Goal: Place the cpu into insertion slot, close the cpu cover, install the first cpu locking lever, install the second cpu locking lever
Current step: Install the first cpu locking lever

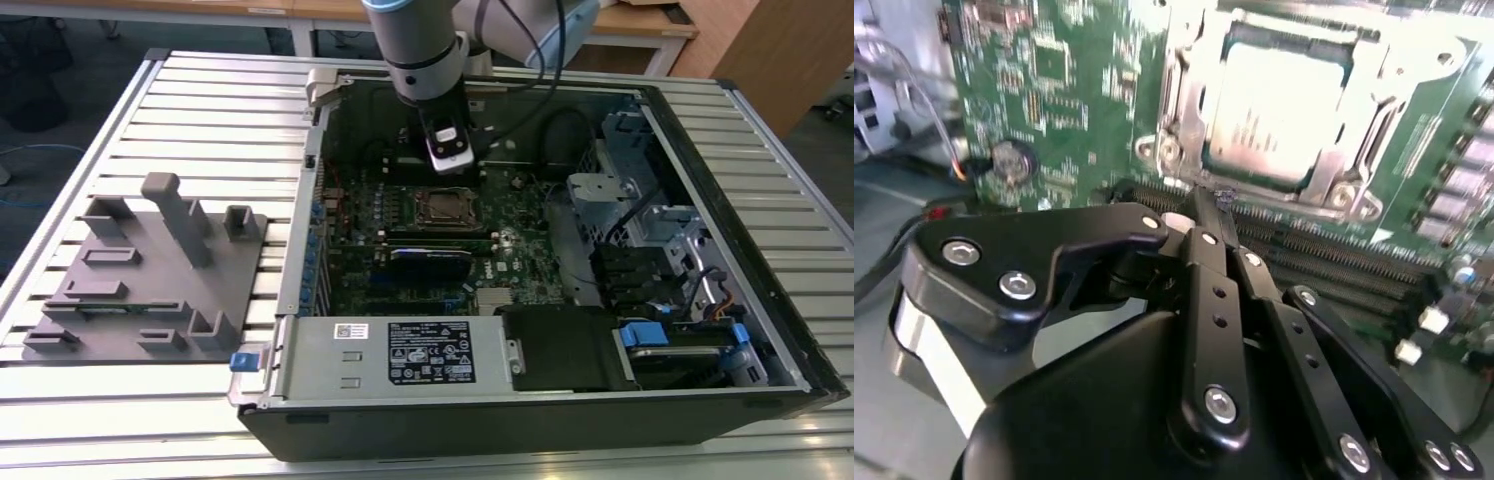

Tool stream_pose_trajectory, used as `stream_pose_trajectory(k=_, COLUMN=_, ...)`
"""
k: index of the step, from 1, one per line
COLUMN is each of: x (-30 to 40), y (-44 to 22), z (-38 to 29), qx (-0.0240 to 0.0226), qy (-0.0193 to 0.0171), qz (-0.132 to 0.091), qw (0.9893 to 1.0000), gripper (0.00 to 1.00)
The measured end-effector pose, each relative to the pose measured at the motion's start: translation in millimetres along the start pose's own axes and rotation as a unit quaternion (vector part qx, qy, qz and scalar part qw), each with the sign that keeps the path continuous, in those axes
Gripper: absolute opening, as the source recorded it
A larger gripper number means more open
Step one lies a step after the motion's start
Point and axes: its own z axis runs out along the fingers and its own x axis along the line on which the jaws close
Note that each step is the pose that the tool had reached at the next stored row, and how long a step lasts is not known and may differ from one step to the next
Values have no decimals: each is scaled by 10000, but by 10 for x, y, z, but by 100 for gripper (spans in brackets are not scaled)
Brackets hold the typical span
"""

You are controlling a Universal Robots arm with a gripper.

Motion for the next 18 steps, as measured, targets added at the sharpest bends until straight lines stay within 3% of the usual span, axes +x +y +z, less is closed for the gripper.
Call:
stream_pose_trajectory(k=2, x=0, y=0, z=1, qx=149, qy=-59, qz=-32, qw=9999, gripper=10)
stream_pose_trajectory(k=7, x=0, y=0, z=0, qx=153, qy=-60, qz=-33, qw=9999, gripper=10)
stream_pose_trajectory(k=9, x=0, y=1, z=2, qx=161, qy=-40, qz=-31, qw=9999, gripper=10)
stream_pose_trajectory(k=12, x=-1, y=0, z=4, qx=213, qy=87, qz=-19, qw=9997, gripper=10)
stream_pose_trajectory(k=18, x=-3, y=0, z=13, qx=369, qy=462, qz=17, qw=9982, gripper=10)
